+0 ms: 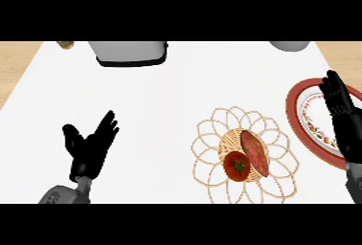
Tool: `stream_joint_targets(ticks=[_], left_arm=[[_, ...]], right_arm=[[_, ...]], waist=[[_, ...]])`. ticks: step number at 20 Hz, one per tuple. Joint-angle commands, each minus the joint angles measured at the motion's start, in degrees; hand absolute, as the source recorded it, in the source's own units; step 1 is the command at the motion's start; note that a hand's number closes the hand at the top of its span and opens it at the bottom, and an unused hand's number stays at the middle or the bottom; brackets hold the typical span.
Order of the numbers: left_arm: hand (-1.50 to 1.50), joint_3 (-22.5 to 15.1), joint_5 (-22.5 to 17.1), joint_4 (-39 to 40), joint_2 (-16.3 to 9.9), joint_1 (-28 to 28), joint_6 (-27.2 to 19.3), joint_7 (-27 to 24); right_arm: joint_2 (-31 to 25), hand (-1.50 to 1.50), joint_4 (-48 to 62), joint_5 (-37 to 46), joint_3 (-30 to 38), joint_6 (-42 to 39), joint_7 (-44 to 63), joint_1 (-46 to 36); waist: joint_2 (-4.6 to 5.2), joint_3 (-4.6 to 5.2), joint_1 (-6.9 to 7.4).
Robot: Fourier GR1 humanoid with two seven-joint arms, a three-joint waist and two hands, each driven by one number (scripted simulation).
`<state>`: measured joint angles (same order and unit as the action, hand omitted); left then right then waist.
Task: Pick the sweet potato from the placemat and place it in the plate
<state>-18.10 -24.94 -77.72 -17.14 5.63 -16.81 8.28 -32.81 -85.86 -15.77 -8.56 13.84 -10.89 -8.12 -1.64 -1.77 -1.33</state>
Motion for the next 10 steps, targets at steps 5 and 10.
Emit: stream_joint_targets(ticks=[5, 10], left_arm=[[0.0, -0.6, 2.8, 0.5, -2.6, 0.3, 0.6, 1.1], [0.0, -1.7, 2.4, -0.7, -1.8, -2.6, 4.0, -2.3]], right_arm=[[-3.5, 1.5, 6.9, -13.1, 4.3, -23.2, -2.8, -13.8], [-2.6, -1.5, 28.7, -0.7, 6.8, -15.1, -12.9, -18.0]], waist=[[2.3, 1.58, 3.8], [2.53, 1.61, 4.26]])
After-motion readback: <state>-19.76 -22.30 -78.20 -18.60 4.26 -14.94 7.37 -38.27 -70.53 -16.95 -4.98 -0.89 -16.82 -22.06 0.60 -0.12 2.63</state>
